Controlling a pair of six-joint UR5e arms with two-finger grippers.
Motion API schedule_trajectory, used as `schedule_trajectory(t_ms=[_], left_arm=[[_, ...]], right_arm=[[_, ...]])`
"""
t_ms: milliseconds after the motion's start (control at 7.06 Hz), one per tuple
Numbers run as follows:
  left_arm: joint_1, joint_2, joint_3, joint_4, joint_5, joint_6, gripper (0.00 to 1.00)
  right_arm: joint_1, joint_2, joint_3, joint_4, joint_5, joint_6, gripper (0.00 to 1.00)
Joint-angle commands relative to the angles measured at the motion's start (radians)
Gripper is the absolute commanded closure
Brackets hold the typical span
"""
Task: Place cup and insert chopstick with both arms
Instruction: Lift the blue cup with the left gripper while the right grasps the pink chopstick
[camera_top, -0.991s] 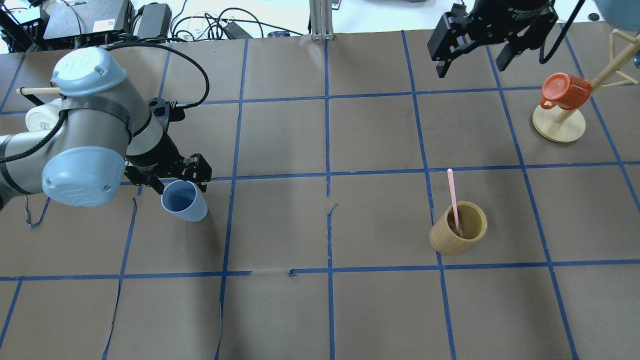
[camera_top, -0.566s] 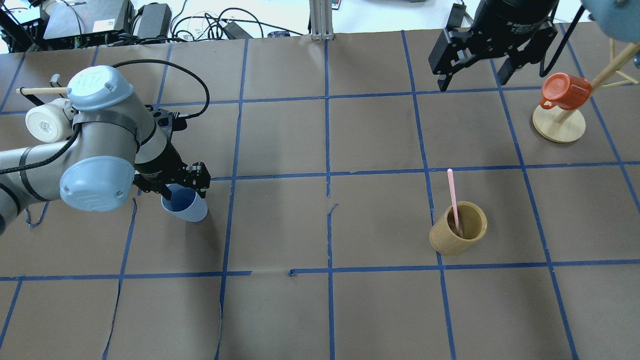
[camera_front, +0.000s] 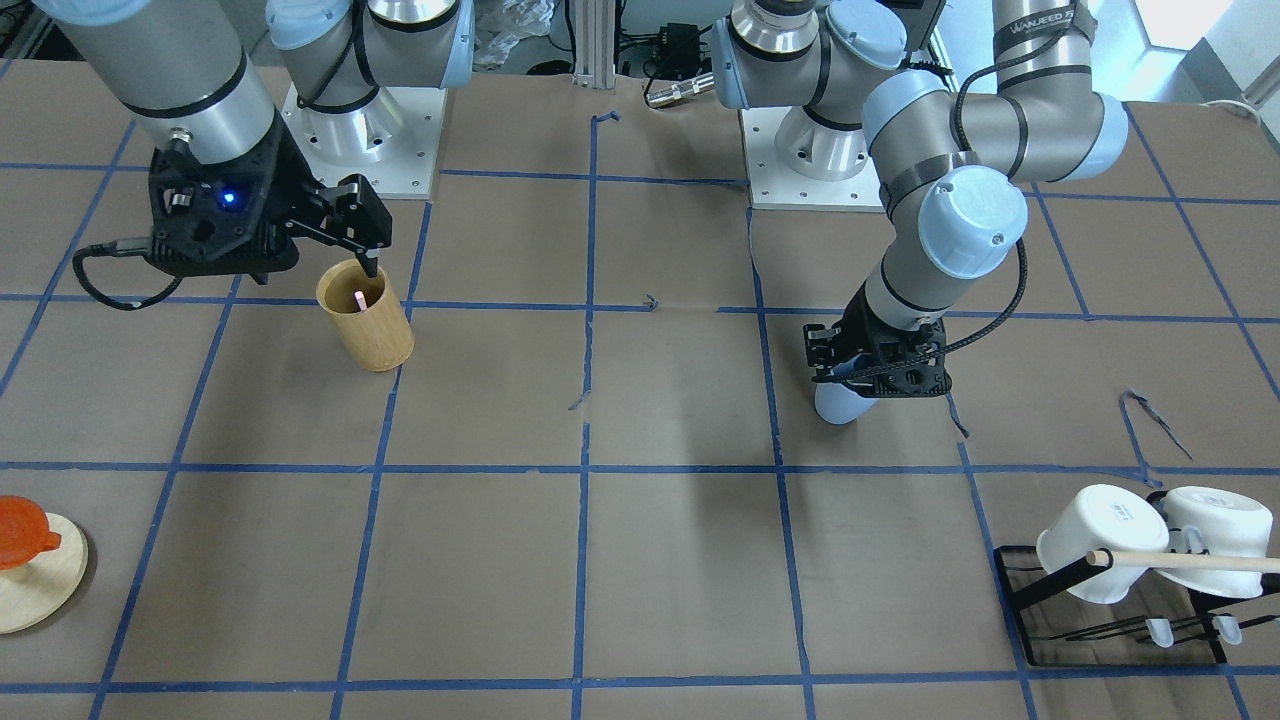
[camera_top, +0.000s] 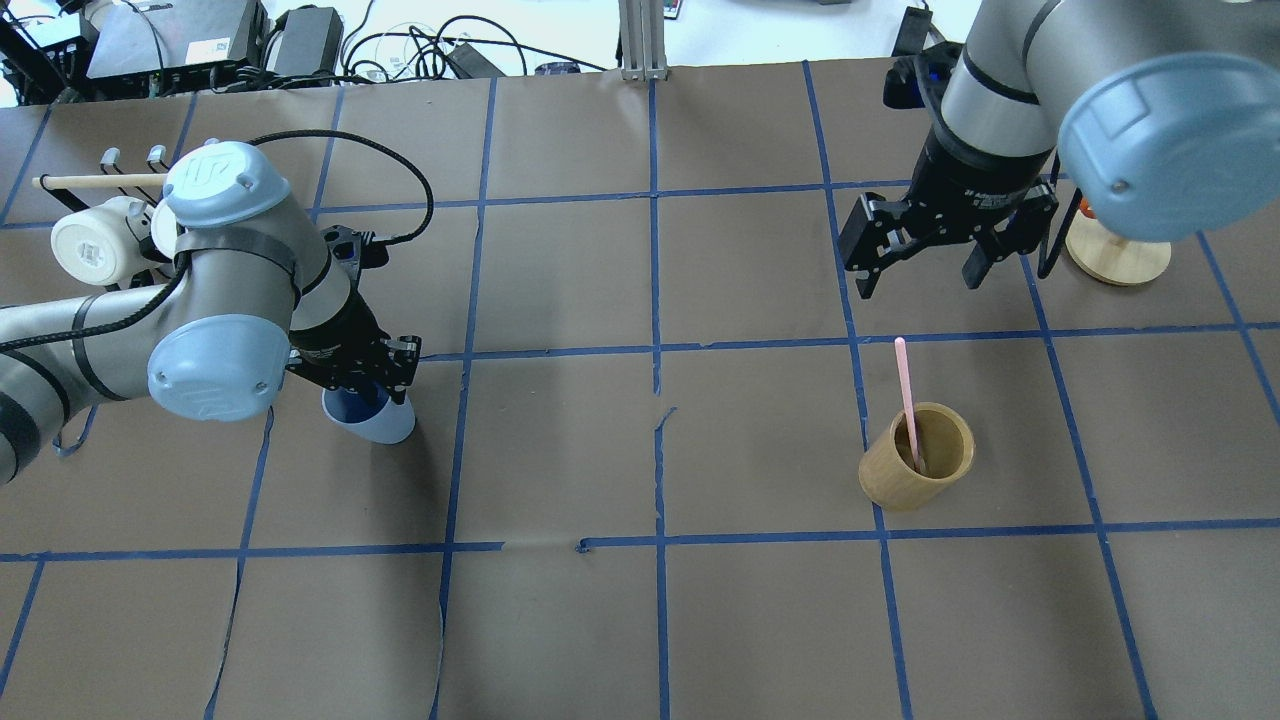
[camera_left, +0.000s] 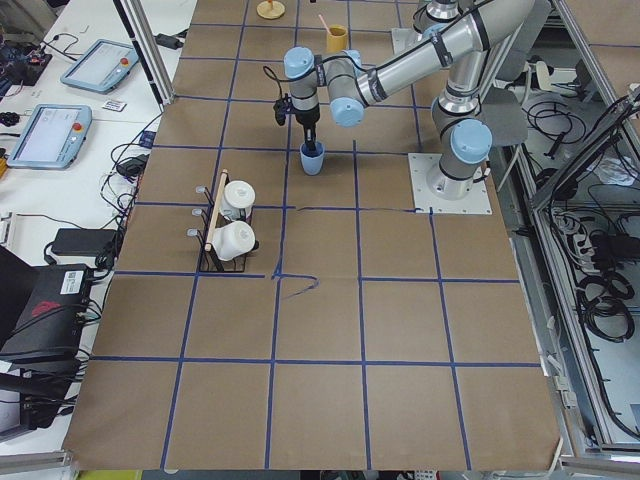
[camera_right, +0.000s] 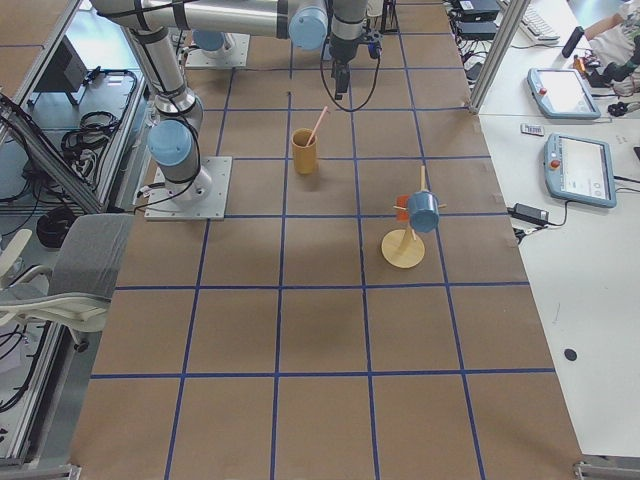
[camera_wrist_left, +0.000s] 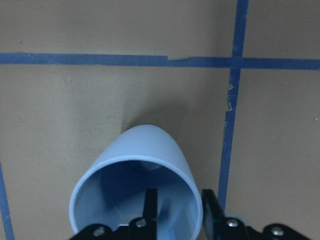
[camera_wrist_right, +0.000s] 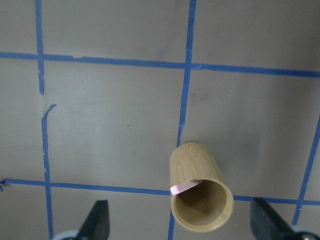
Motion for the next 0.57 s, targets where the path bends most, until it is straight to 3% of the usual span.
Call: schedule_trajectory(t_ms=[0,283,425], left_arm=[[-0.015,0.003,0.027,0.024,-0.006,-0.092,1.0],[-0.143,-0.014,0.135,0.009,-0.009,-0.308,1.0],[-0.205,-0.043,0.209,-0.03,-0.017,-0.396,1.0]], right_arm=[[0.001,-0.004,0.132,-0.064,-0.037,0.036,0.0],[0.003,-0.005,0.198,-0.136,-0.085,0.041,0.0],[0.003,-0.004,0.204,-0.133,-0.079,0.042,0.08]])
